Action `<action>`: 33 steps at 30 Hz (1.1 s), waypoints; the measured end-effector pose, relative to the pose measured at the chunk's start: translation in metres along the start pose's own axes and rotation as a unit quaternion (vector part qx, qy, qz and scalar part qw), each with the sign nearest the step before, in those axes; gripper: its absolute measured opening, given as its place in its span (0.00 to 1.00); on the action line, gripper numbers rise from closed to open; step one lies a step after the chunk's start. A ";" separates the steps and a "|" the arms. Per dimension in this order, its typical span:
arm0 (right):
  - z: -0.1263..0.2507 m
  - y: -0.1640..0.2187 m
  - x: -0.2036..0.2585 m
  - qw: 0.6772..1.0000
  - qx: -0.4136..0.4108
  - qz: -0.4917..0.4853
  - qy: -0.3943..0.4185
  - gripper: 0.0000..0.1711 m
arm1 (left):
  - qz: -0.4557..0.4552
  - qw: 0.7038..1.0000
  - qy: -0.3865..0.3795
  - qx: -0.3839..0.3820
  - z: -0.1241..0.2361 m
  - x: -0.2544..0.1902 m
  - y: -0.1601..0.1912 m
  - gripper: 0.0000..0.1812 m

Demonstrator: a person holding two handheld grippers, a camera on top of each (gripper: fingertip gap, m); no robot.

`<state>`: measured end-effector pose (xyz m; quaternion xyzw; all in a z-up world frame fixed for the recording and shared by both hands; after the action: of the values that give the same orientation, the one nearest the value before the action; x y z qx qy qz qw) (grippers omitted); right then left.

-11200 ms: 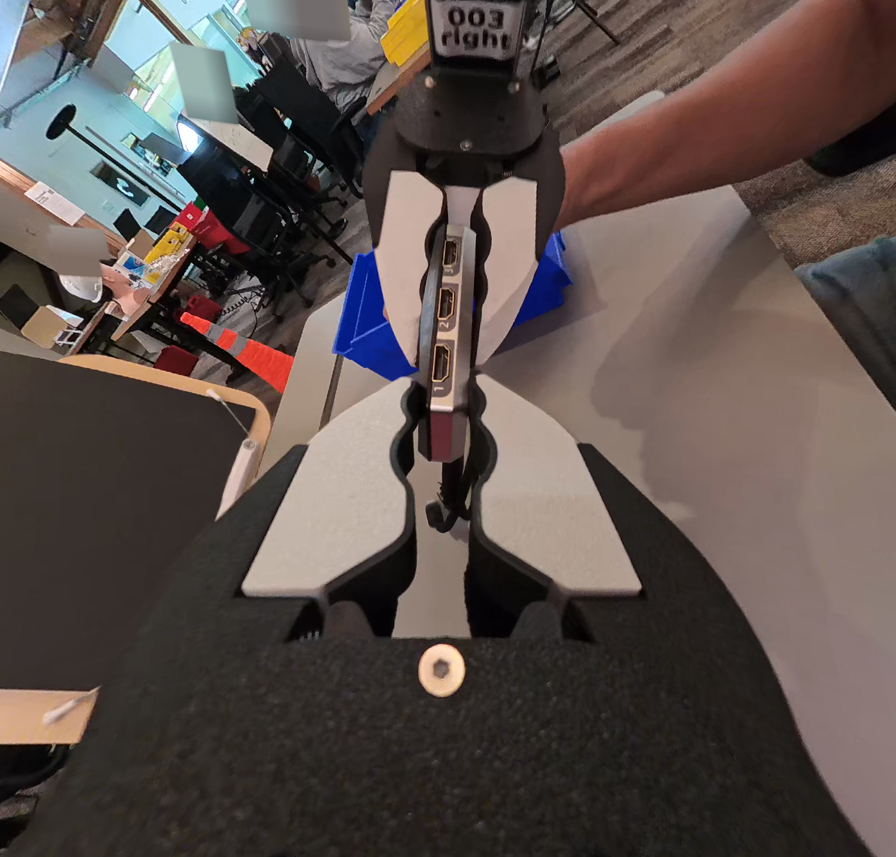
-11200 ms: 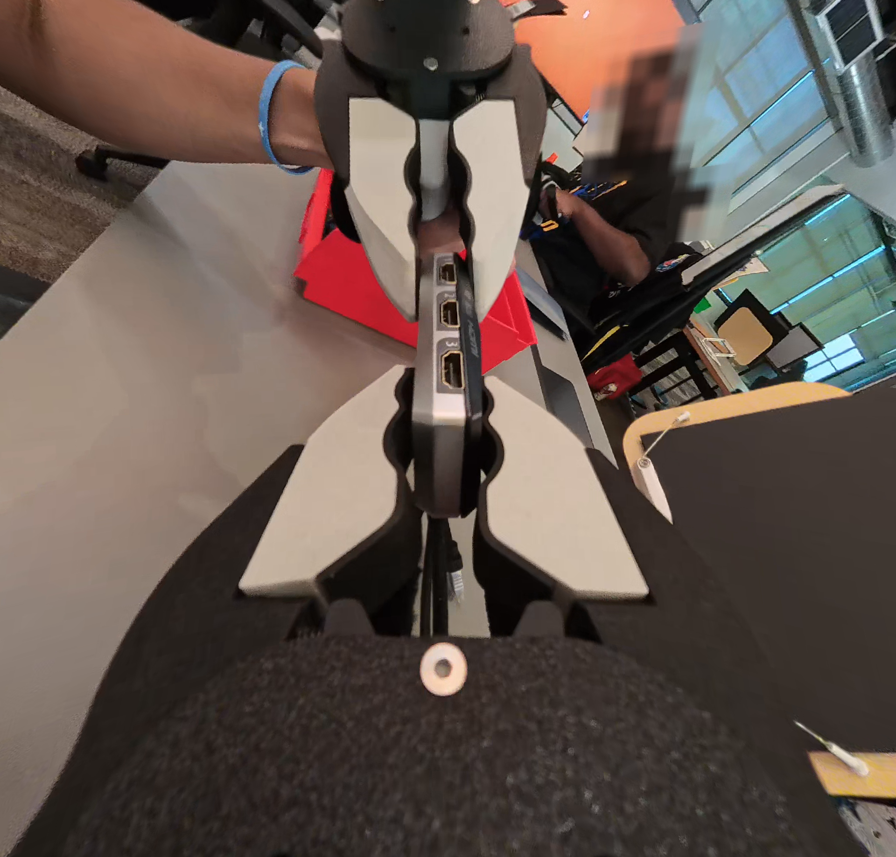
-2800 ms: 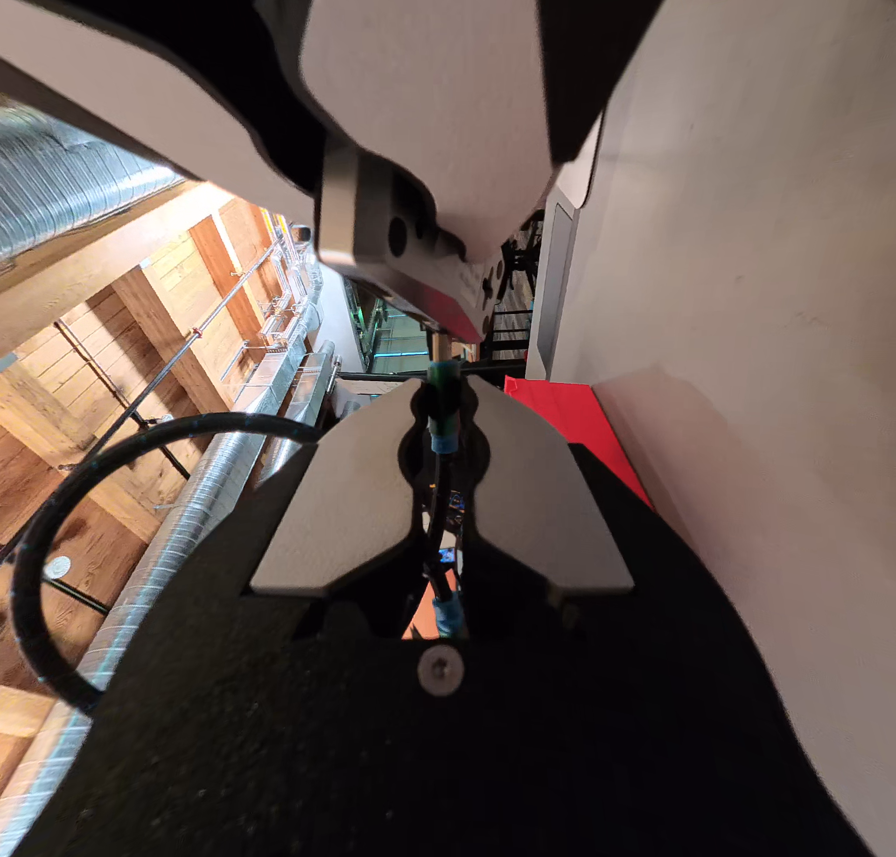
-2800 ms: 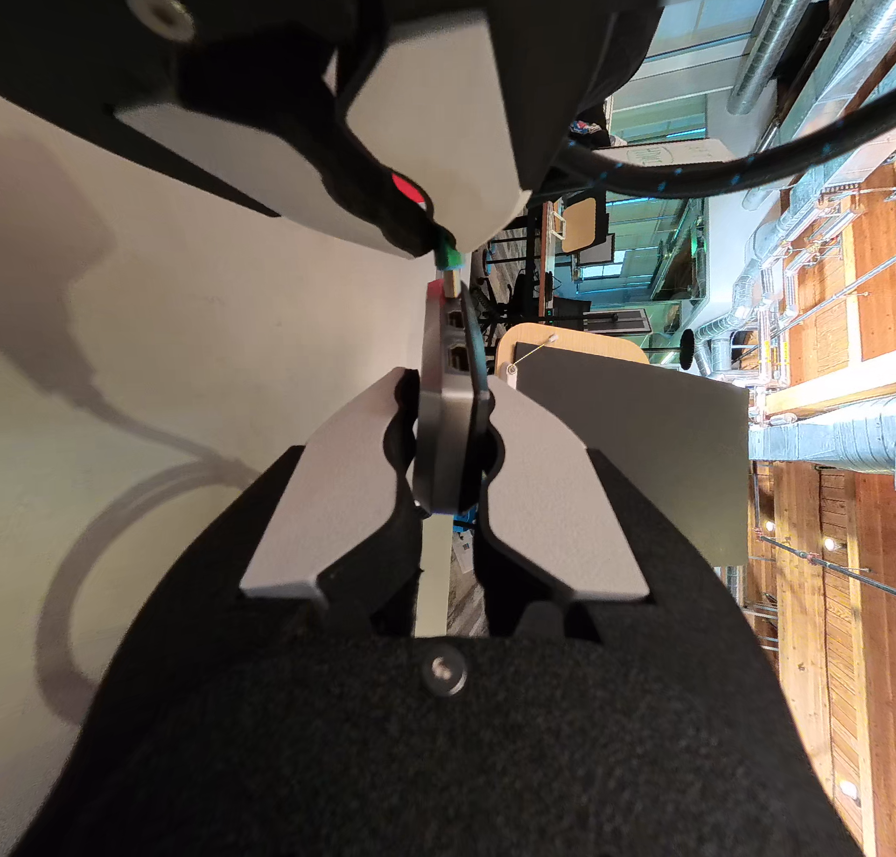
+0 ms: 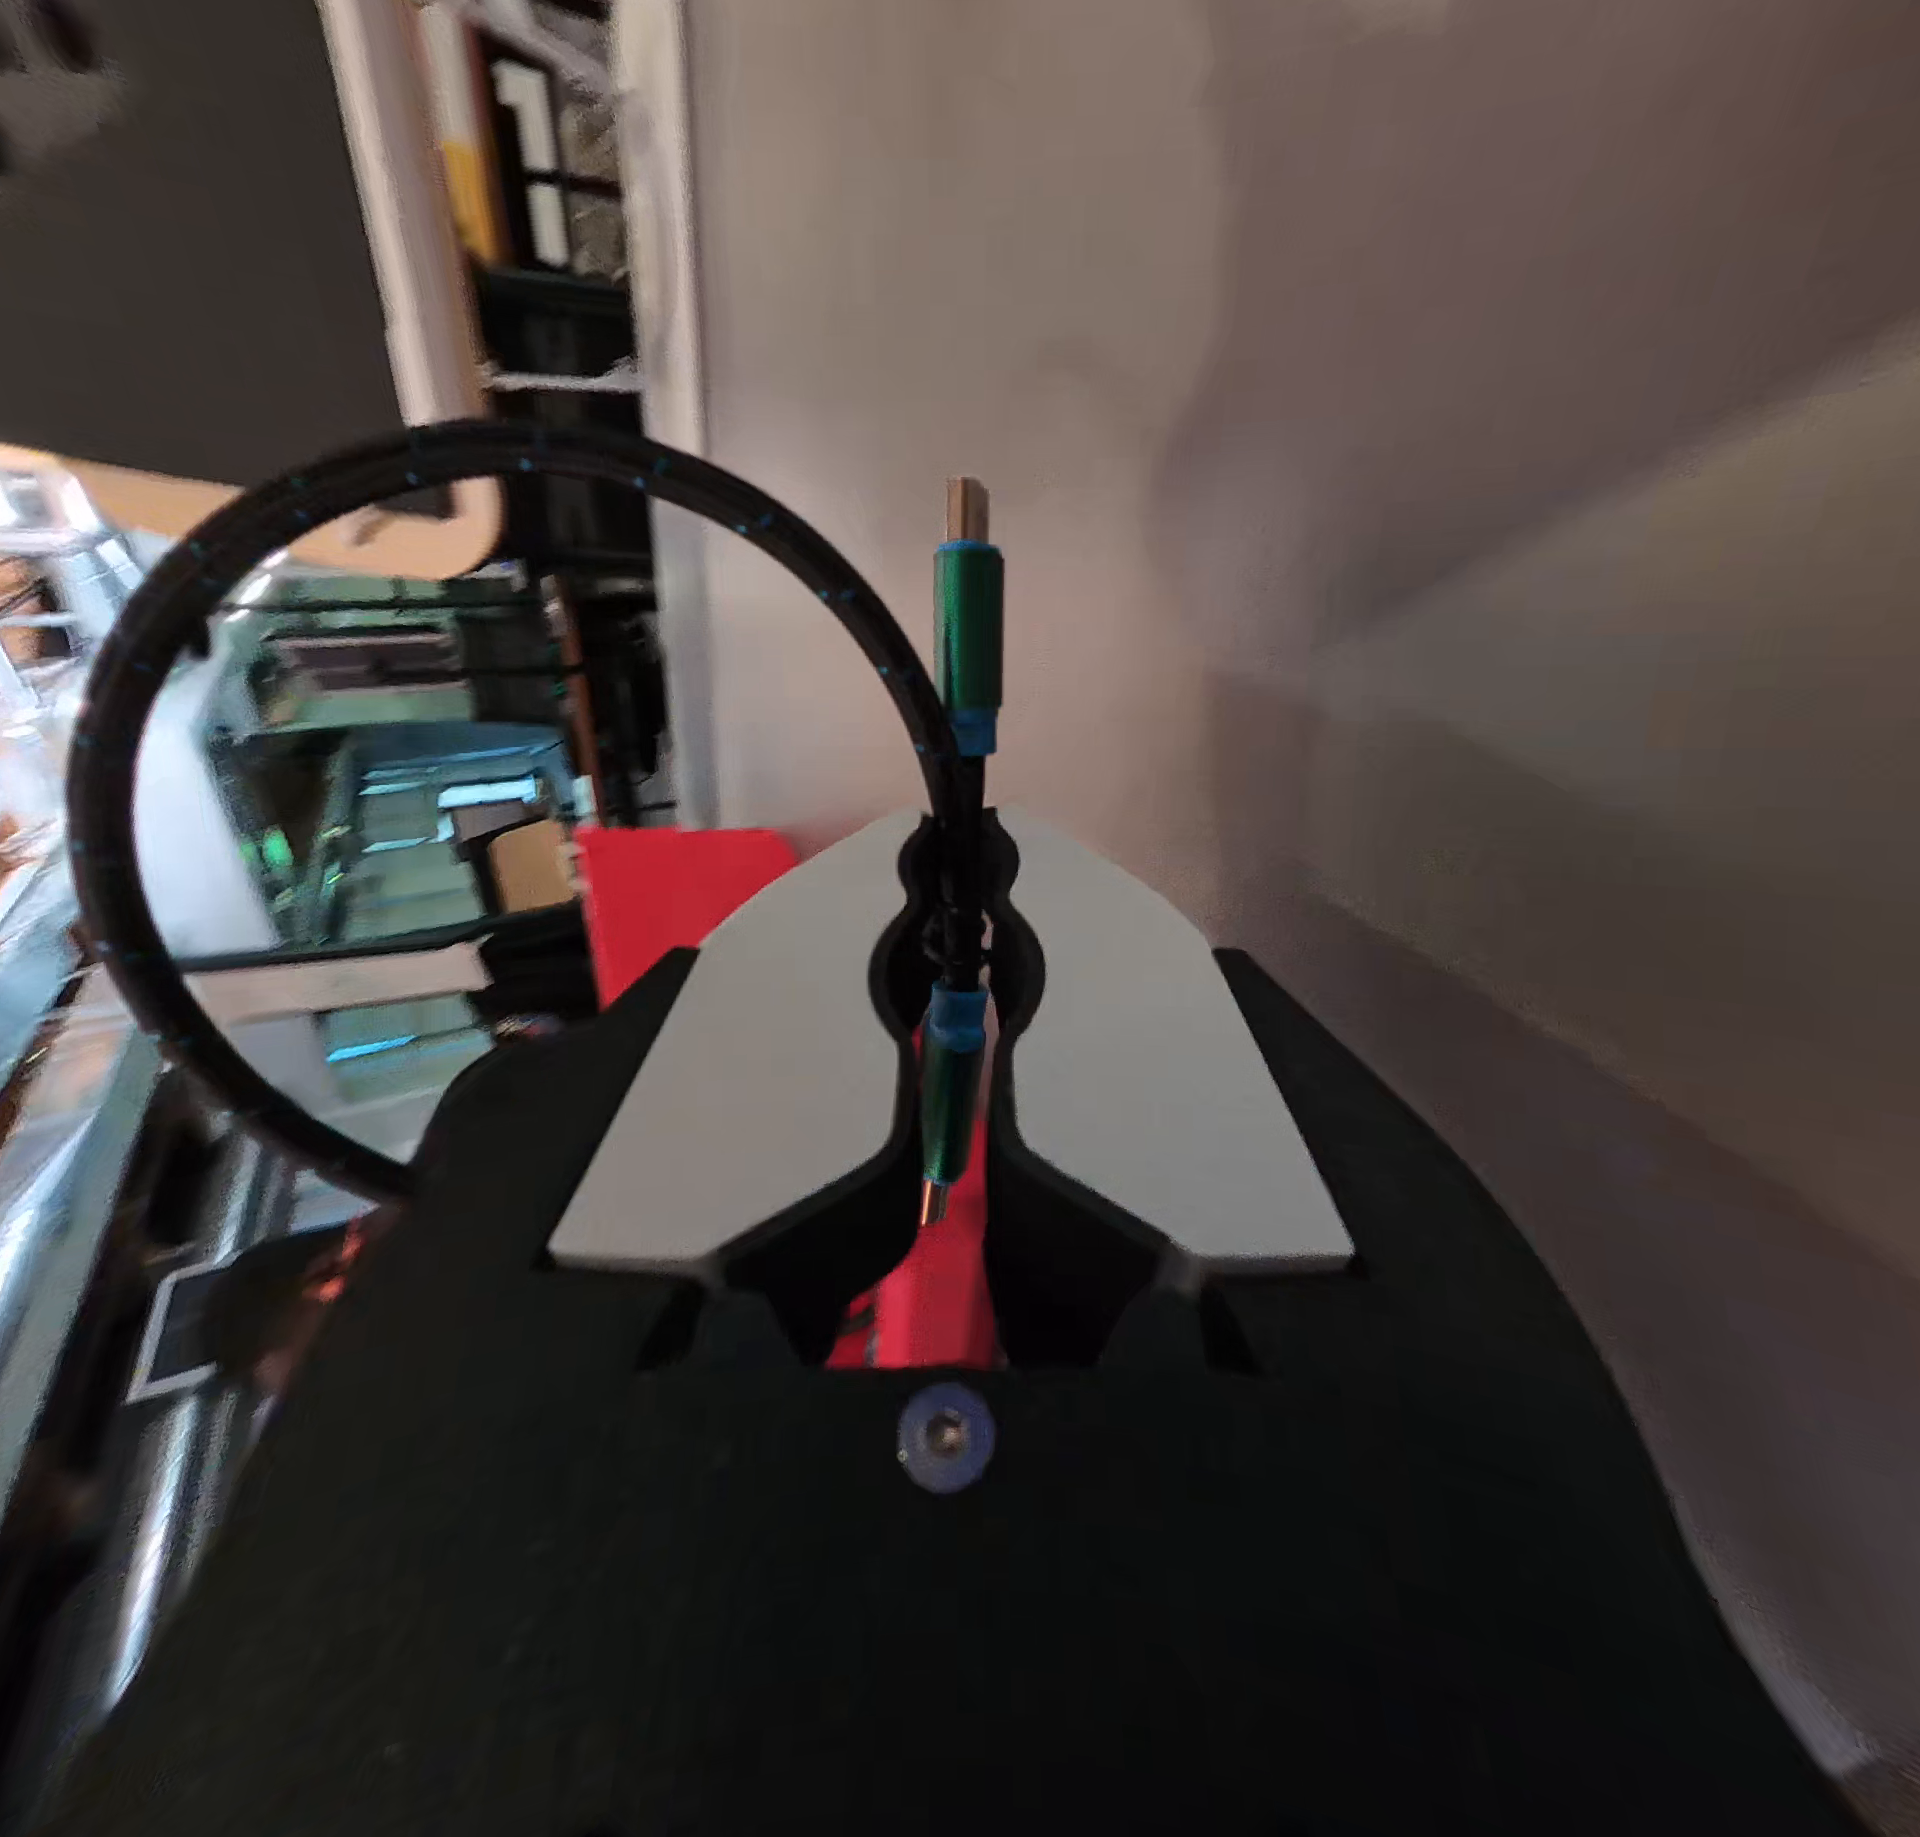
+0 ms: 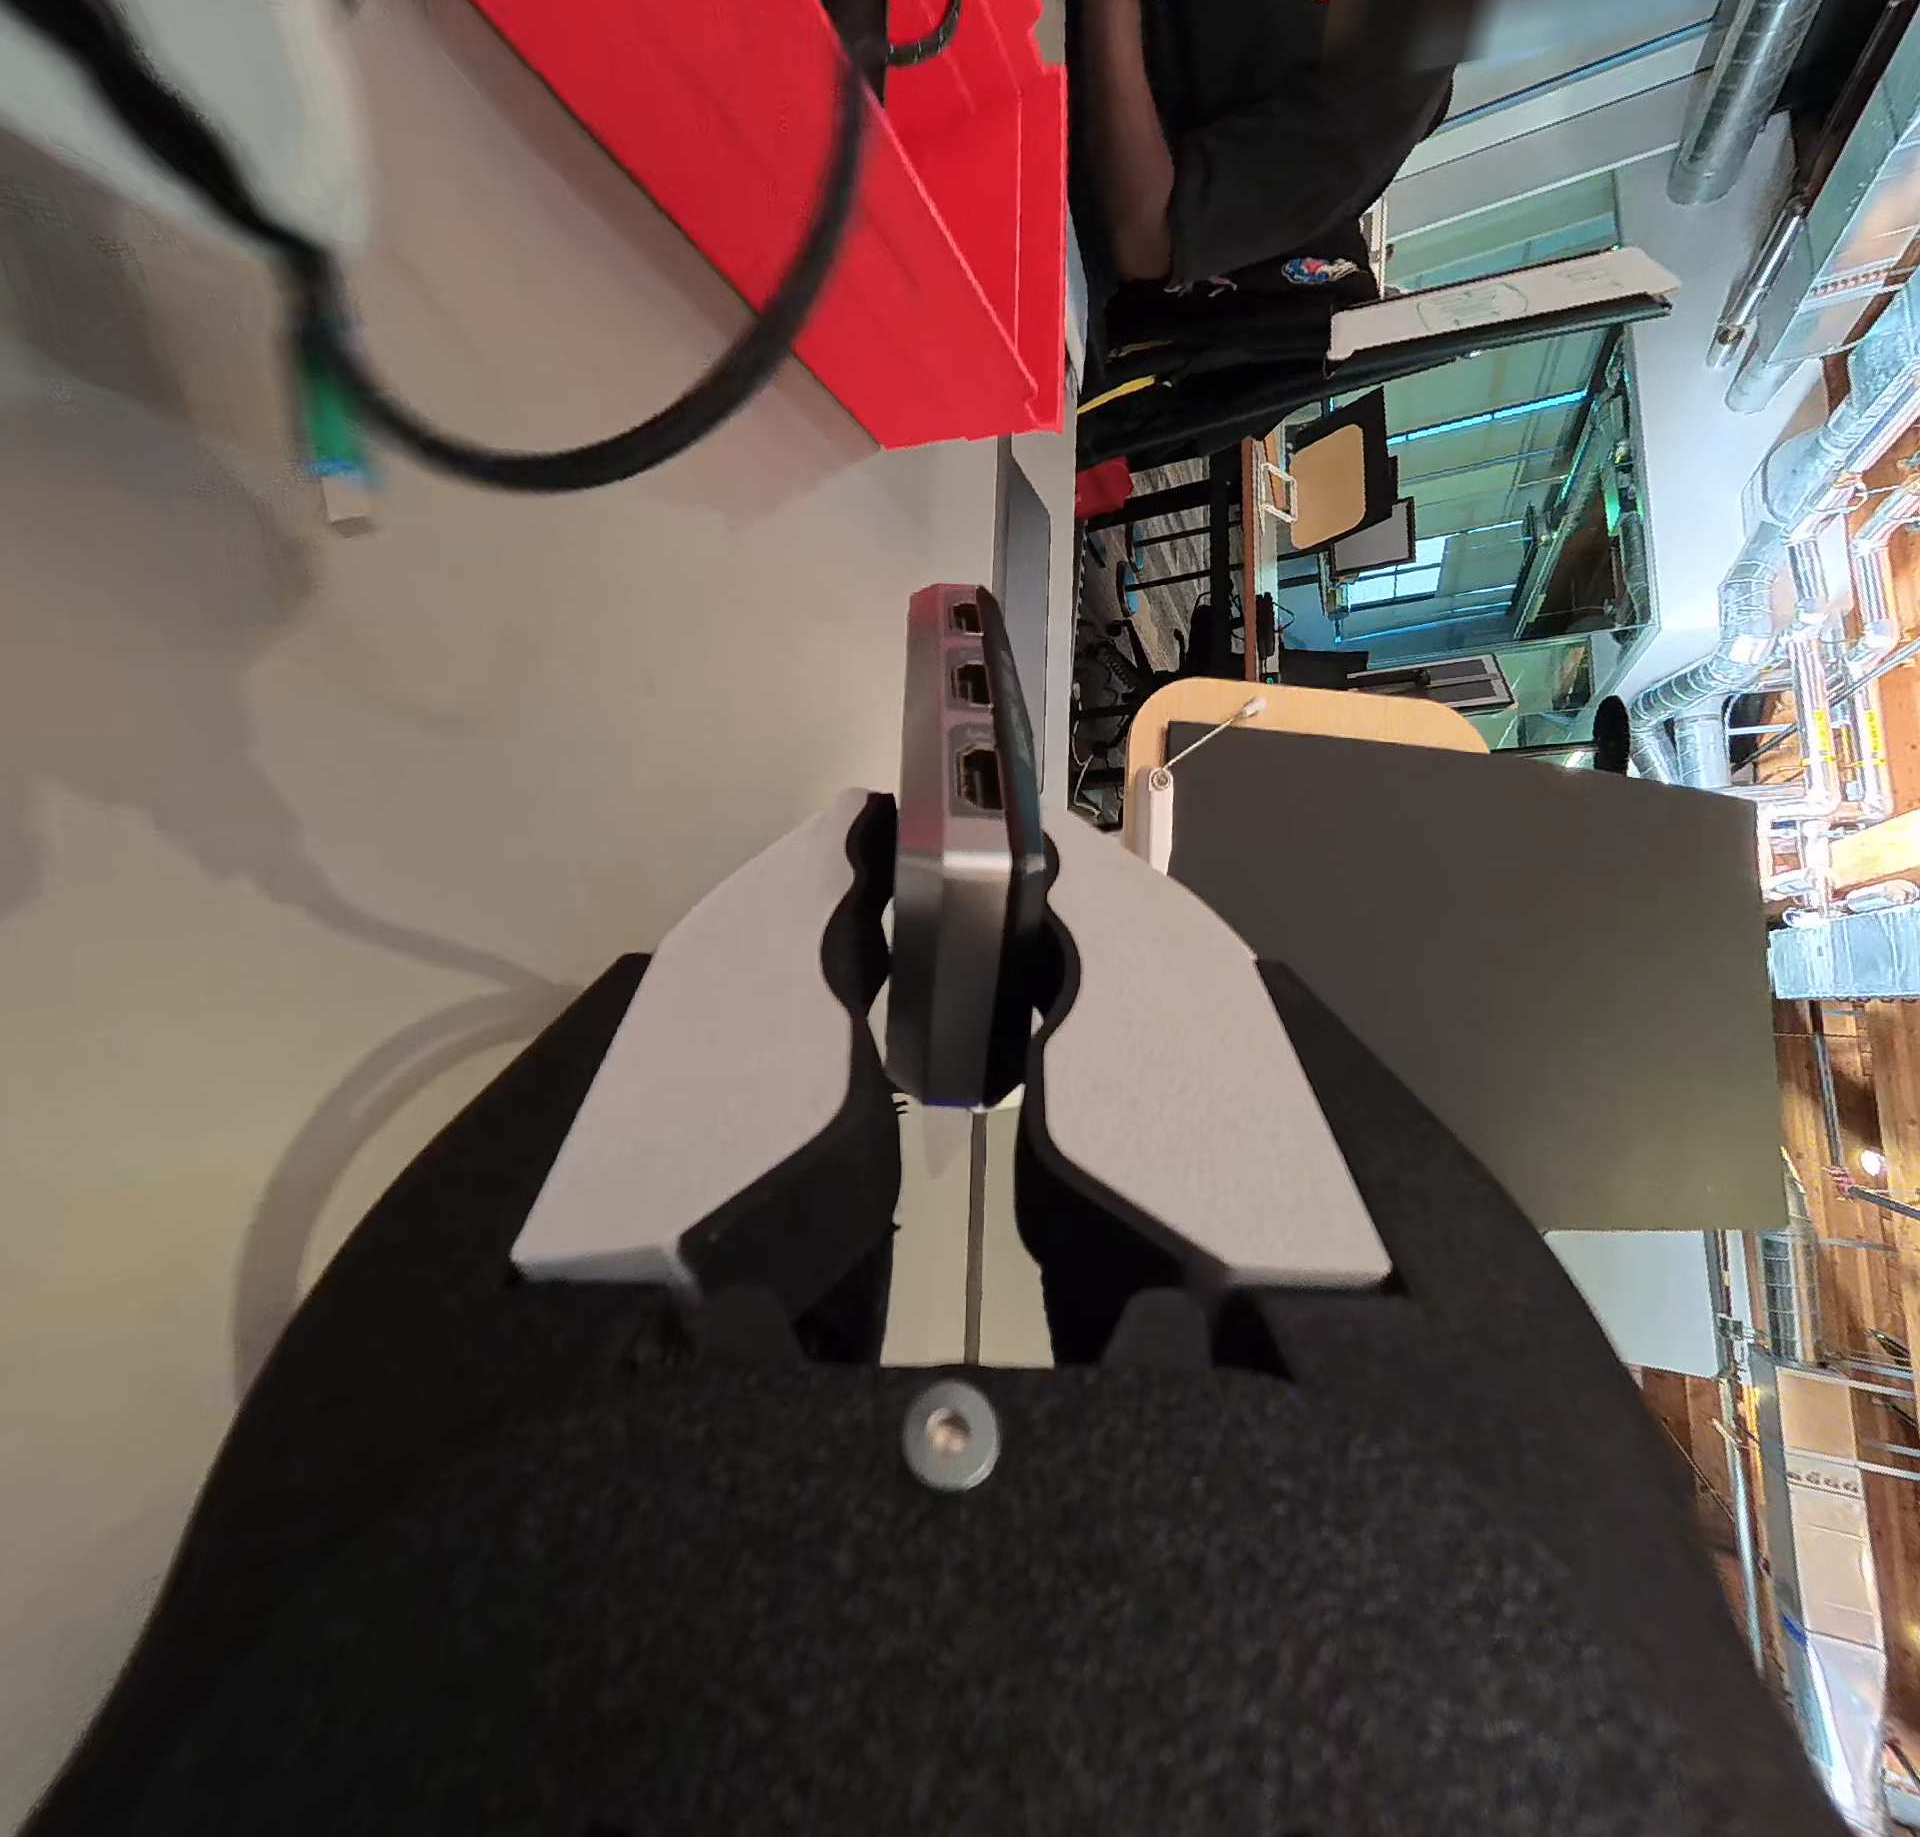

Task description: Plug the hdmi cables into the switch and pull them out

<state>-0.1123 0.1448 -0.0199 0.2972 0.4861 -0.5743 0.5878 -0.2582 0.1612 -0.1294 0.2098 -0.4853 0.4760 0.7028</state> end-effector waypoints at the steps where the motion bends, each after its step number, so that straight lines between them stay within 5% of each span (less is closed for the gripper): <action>1: -0.001 -0.001 0.000 1.000 -0.003 -0.002 0.000 0.13 | 0.004 1.000 -0.020 0.003 0.004 0.015 0.001 0.04; 10: -0.008 -0.010 0.004 1.000 0.011 0.011 0.014 0.13 | -0.015 0.992 -0.122 -0.013 0.044 0.099 -0.030 0.04; 27: -0.008 -0.012 0.008 1.000 -0.002 0.002 -0.001 0.13 | -0.026 0.993 -0.112 0.007 0.031 0.101 -0.031 0.04; 33: -0.006 -0.002 0.004 1.000 0.007 -0.007 0.002 0.13 | -0.048 0.995 -0.033 0.085 0.005 0.049 0.008 0.04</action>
<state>-0.1159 0.1486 -0.0251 0.2991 0.4854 -0.5814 0.5805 -0.2637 0.1835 -0.0851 0.3077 -0.4556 0.4742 0.6877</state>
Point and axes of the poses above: each gripper's, where its closed fingertips meet, z back along the fingers, y out of its underside, x = y × z across the jaws, the point moved 3 cm from there along z, back along the fingers, and after that the axes turned 4 degrees about z, right-handed, at the moved point
